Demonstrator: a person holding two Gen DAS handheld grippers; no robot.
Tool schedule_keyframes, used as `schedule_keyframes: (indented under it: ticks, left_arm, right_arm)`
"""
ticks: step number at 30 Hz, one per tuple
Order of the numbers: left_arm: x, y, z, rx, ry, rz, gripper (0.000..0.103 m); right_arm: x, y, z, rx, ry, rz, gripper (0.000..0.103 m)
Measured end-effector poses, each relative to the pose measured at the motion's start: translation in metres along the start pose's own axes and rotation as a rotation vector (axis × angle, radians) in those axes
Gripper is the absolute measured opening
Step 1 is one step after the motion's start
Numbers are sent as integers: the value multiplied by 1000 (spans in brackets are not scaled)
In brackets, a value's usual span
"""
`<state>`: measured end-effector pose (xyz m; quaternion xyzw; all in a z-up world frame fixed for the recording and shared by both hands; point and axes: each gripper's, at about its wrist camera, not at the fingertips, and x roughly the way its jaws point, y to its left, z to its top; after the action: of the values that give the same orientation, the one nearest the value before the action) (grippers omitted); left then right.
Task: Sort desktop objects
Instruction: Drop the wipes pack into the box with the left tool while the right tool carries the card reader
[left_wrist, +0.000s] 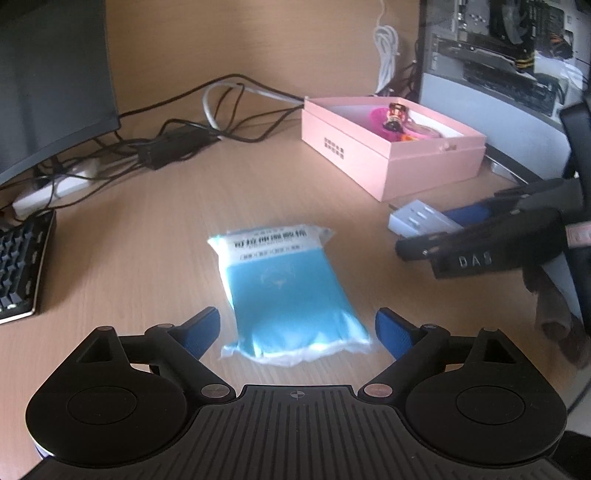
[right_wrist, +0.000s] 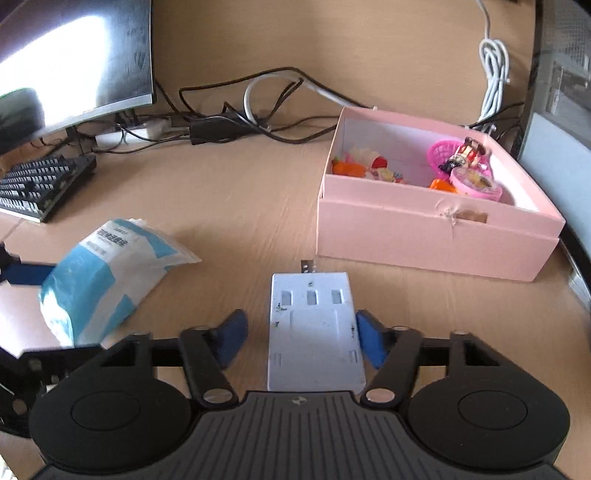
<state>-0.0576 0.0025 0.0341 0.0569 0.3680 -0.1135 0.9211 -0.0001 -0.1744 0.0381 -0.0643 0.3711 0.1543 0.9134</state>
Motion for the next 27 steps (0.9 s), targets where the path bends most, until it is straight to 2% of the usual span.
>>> schedule_keyframes:
  ticks: [1,8,11,12,13,15,18,22,27]
  left_arm:
    - [1,-1,2,-1,-1,6,95]
    - [24,-1,14,-32,33,41,93]
    - [31,-6,17,-10,33,54,79]
    - [32,-8,17,5,30,62,64]
    - [31,-10,17,17,27,64,60]
    - [22,-12,22,13,19,42,59]
    - [-10,-17,45,26,-80,20,59]
    - [-40,-25,93,-2,-197,-60,59]
    - [-18,-50,153,-11,-247,-92,59]
  right_arm:
    - [-1,2,0,-13,3,8,49]
    - [-37,-6,-15,-46,-9,21,47]
    - [-61,-20,-20,-27,-25,33,47]
    - [-71,-26,-20,-16,-36,34,47]
    - [-80,-31,-20,-6,-50,33,47]
    - [-102,-44,-18,14,-90,24,47]
    - [-141,-64,-11,42,-178,8,47]
    - [-178,-84,0,57,-290,-32,47]
    - [-188,-99,7,56,-332,-55,47]
